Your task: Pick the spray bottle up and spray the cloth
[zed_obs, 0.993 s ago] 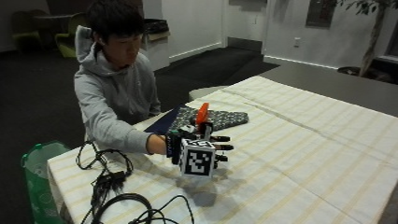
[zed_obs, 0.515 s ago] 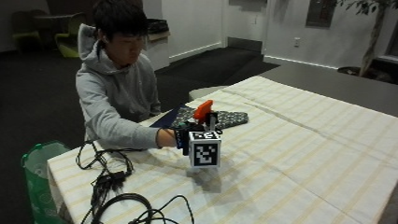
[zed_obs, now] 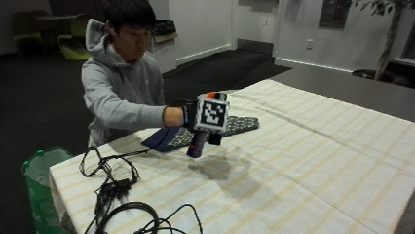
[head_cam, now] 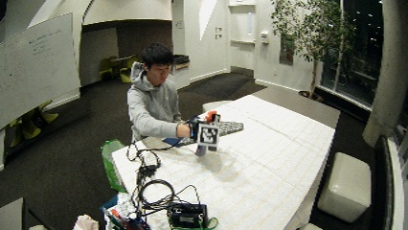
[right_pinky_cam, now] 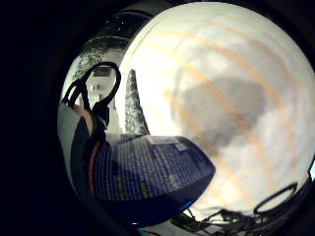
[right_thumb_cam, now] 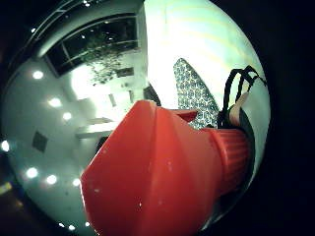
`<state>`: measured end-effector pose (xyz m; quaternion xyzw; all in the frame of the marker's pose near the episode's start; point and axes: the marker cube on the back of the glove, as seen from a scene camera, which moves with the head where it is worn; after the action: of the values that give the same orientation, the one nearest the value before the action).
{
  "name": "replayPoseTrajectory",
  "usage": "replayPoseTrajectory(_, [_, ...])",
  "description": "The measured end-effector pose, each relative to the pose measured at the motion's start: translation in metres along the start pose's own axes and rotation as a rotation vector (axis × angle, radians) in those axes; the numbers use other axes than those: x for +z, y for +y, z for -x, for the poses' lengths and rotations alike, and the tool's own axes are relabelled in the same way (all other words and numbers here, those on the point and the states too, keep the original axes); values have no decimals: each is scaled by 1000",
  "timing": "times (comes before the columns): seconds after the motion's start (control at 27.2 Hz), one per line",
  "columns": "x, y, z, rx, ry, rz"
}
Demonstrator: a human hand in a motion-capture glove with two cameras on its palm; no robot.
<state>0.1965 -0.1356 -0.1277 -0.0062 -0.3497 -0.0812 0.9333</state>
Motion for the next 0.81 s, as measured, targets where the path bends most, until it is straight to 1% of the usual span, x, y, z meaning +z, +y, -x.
replayPoseTrajectory(0.29, [19, 20, 103, 131, 444, 66])
replayPoseTrajectory(0.44, [31, 27, 137, 194, 632, 77])
replayPoseTrajectory(0.59, [61, 22, 131, 283, 762, 98])
replayPoseTrajectory(0.7, [94, 14, 108, 354, 792, 131])
replayPoseTrajectory(0.81, [121, 10, 88, 368, 794, 190])
